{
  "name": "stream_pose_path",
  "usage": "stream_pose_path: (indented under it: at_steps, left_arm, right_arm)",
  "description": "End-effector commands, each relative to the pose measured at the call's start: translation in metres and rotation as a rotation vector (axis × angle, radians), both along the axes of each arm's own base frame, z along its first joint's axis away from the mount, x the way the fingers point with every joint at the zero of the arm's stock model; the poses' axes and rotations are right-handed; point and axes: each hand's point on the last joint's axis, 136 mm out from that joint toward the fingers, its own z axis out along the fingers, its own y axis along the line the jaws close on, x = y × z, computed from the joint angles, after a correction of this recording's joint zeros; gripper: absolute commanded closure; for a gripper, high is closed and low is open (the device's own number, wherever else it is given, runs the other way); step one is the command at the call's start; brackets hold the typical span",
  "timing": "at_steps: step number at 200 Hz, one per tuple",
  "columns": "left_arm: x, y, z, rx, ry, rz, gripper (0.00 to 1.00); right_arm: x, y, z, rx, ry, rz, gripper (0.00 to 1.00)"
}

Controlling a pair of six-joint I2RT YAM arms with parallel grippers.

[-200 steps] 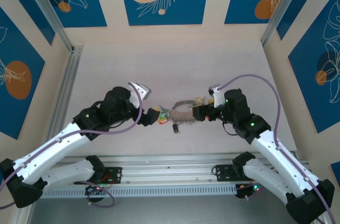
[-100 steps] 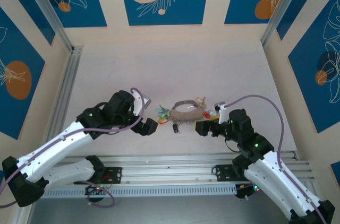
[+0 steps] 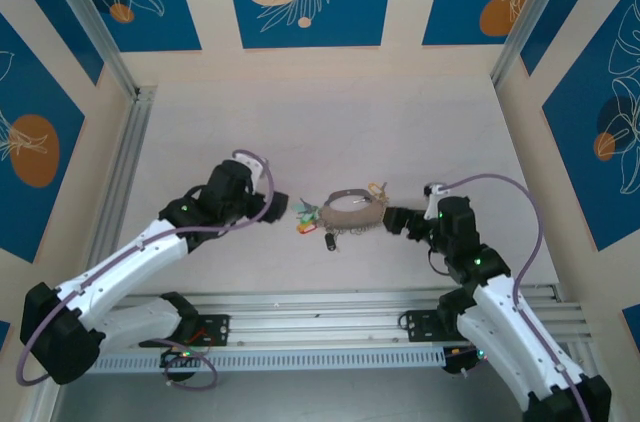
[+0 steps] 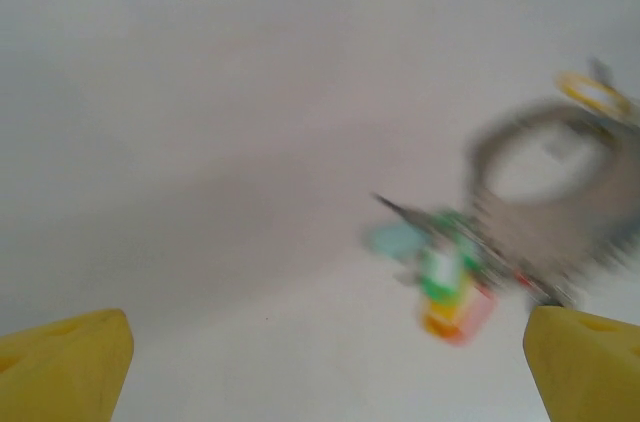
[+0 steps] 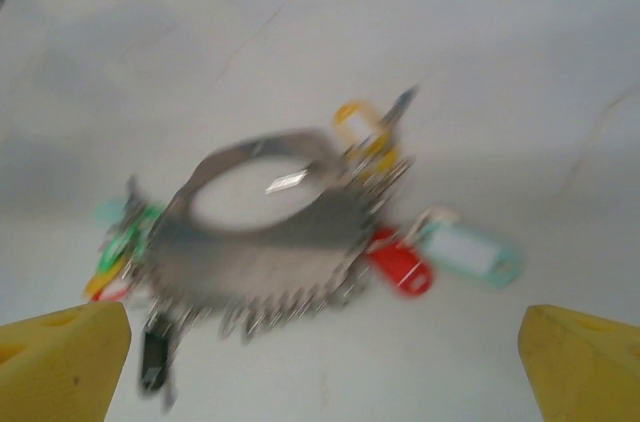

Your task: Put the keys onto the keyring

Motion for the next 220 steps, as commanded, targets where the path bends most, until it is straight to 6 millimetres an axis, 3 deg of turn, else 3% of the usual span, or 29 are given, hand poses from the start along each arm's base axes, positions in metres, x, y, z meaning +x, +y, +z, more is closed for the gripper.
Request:
stream_pose_path:
  at_steps: [1, 26, 48, 85, 113, 131, 174, 188, 199, 220]
  left_arm:
    - [0.037, 0.060, 0.008, 0.089, -0.145, 0.268, 0.00]
    - [0.049, 0.111, -0.001, 0.247, -0.246, 0.437, 0.00]
    - [0.059, 0.136, -0.015, 0.278, -0.296, 0.480, 0.00]
    - [0.090, 0.174, -0.038, 0.344, -0.386, 0.539, 0.00]
    - [0.101, 0.177, -0.071, 0.286, -0.403, 0.551, 0.00]
    - [0.101, 0.173, -0.073, 0.271, -0.399, 0.526, 0.00]
    - [0.099, 0.158, -0.074, 0.215, -0.446, 0.421, 0.00]
    - [0.096, 0.153, -0.085, 0.183, -0.431, 0.371, 0.00]
    - [0.097, 0.157, -0.080, 0.180, -0.506, 0.392, 0.00]
    - [0.099, 0.157, -0.085, 0.175, -0.453, 0.387, 0.00]
  right_arm:
    - [0.040, -0.033, 0.040, -0.066, -0.168, -0.115, 0.01]
    - [0.063, -0.053, 0.041, -0.247, -0.293, -0.092, 0.01]
    - [0.075, -0.054, 0.033, -0.307, -0.417, -0.043, 0.01]
    - [0.101, -0.061, 0.012, -0.336, -0.401, -0.024, 0.01]
    - [0.111, -0.066, 0.005, -0.300, -0.399, -0.036, 0.01]
    - [0.114, -0.071, -0.003, -0.272, -0.376, -0.060, 0.01]
    - [0.124, -0.054, -0.008, -0.244, -0.357, 0.002, 0.01]
    - [0.125, -0.055, -0.007, -0.234, -0.365, -0.008, 0.01]
    - [0.125, -0.056, -0.007, -0.228, -0.362, -0.009, 0.01]
    - [0.125, -0.059, -0.006, -0.216, -0.363, -0.020, 0.01]
